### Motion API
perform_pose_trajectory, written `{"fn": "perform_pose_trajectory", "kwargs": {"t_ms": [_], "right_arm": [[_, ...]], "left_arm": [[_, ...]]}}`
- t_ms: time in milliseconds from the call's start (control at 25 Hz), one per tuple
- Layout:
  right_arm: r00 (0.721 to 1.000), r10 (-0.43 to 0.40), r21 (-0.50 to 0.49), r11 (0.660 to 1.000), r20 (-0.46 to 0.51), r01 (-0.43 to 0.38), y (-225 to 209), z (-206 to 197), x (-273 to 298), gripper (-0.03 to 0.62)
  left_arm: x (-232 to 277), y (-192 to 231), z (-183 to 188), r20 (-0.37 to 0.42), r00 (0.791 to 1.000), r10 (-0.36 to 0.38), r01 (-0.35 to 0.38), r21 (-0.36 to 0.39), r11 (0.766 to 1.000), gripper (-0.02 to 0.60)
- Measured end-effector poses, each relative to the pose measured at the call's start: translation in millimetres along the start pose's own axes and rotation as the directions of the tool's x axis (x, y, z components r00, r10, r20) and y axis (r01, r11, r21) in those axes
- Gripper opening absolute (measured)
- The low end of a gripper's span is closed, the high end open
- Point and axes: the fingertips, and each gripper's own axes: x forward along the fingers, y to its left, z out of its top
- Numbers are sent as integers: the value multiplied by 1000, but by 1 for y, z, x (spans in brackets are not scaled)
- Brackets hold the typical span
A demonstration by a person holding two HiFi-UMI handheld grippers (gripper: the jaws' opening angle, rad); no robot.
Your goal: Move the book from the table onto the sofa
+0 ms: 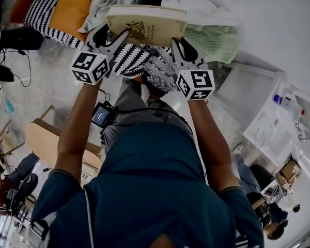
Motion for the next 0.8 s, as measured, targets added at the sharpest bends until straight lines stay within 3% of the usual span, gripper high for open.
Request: {"fn": "perform_pose_trajectory", "kwargs": {"t_ms": [320, 800], "right_arm": [[992, -43, 71, 996, -123, 52, -20, -58, 60, 91], [961, -59, 173, 979, -270, 109, -59, -141, 137, 91]], "left_arm": [[50, 51, -58, -115, 992, -46, 38, -68, 997, 270], [123, 109, -140, -272, 958, -85, 42, -159, 986, 270]]}}
